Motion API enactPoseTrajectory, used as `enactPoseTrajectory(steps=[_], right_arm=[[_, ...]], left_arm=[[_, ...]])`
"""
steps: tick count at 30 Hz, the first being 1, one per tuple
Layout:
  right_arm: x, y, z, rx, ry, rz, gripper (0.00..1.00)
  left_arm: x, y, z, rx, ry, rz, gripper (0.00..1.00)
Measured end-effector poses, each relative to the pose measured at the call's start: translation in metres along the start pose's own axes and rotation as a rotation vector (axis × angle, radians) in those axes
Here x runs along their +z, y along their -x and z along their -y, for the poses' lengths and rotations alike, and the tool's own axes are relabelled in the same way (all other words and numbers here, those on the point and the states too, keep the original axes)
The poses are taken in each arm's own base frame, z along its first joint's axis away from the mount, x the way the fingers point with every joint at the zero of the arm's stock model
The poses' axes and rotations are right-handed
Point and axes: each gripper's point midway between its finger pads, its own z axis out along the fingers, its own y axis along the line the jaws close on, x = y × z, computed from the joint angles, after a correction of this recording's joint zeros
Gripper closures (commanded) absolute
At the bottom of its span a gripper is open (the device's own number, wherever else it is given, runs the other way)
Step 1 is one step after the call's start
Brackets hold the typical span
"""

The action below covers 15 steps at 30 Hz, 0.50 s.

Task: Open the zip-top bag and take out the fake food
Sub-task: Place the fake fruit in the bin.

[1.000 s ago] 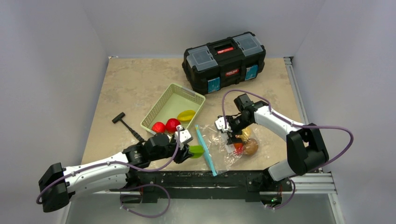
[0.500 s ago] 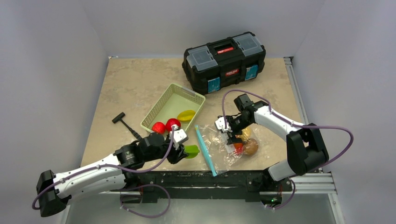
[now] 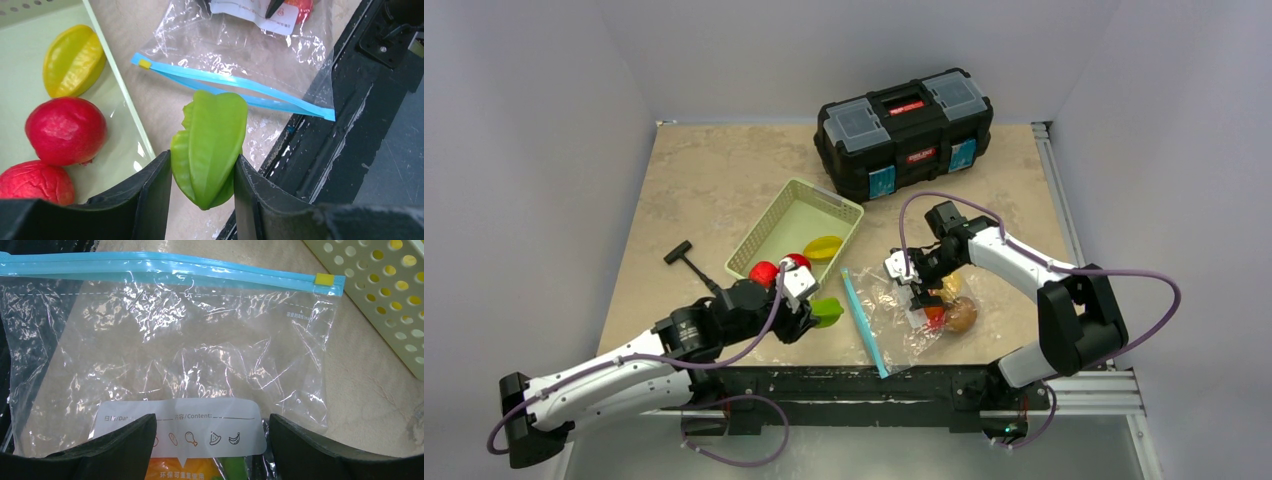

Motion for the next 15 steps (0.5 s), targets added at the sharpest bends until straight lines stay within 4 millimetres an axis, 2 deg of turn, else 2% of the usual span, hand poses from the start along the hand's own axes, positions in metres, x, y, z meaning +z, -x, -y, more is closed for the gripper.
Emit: enactPoseTrajectory(steps=[5, 15], right_arm=[[0.000, 0.000, 0.000, 0.000, 0.000, 0.000, 0.19], [0.000, 0.000, 0.000, 0.000, 0.000, 0.000, 0.19]], left_arm=[[-0.006, 0.015, -0.005, -0.001, 0.036, 0.031, 1.00], [-0.008, 0.032, -0.019, -0.015, 0.095, 0.045, 1.00]])
